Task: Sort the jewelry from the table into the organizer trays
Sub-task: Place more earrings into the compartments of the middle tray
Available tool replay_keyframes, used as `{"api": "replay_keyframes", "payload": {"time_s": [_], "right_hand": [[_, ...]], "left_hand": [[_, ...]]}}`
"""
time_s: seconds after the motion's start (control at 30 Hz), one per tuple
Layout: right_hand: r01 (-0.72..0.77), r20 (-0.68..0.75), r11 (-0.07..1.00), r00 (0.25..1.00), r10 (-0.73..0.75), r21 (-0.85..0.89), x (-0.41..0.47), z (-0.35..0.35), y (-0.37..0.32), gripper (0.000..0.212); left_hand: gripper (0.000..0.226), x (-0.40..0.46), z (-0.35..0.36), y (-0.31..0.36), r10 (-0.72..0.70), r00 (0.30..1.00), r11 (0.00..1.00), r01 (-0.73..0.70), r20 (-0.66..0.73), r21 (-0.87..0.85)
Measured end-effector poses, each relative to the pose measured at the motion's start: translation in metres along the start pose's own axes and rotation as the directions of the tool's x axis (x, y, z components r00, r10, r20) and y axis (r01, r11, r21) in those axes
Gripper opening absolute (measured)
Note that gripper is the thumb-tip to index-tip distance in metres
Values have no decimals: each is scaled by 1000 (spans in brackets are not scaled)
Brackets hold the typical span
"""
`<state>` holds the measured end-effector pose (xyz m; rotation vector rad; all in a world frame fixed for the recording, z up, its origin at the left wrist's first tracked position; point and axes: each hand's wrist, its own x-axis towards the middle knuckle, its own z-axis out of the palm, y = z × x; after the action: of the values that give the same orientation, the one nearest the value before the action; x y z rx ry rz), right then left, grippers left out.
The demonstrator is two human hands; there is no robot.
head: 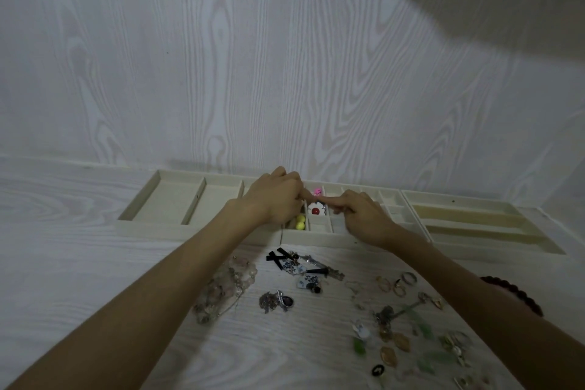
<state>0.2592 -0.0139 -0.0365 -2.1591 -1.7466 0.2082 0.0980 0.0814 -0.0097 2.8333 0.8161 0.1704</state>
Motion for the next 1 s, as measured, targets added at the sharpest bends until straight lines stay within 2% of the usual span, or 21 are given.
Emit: {"api": "replay_keyframes", "payload": {"time_s": [0.1, 0.27, 0.37, 0.57, 0.7, 0.83, 1.0], "right_hand": [[-6, -2, 1000, 1000, 6, 20, 0, 0, 0, 66], [-25, -85, 990, 996, 37, 141, -2, -5, 2, 60], [-47, -116, 987, 991, 65, 157, -2, -6, 2, 55], [-46, -112, 990, 992, 61, 134, -3, -9, -9, 52], [-53, -221, 995, 973, 70, 81, -5, -12, -9, 51], [-55, -162, 998, 985, 54, 2, -7, -11, -10, 53], [-71, -222, 996, 972, 79, 43, -7, -14, -9, 52]], "left_hand": [[45, 1, 1, 1, -12, 1000, 1000, 12, 17, -16], [50, 5, 0, 1, -24, 1000, 999, 25, 14, -41], [50, 8, 0, 3, -29, 999, 997, 31, 37, -68], [48, 10, 0, 3, -28, 998, 996, 33, 50, -88], [49, 10, 1, 1, -49, 999, 988, 51, 12, -145], [49, 13, 3, -2, -25, 999, 987, 31, 40, -160], [48, 15, 5, 0, -31, 1000, 984, 30, 1, -177]]}}
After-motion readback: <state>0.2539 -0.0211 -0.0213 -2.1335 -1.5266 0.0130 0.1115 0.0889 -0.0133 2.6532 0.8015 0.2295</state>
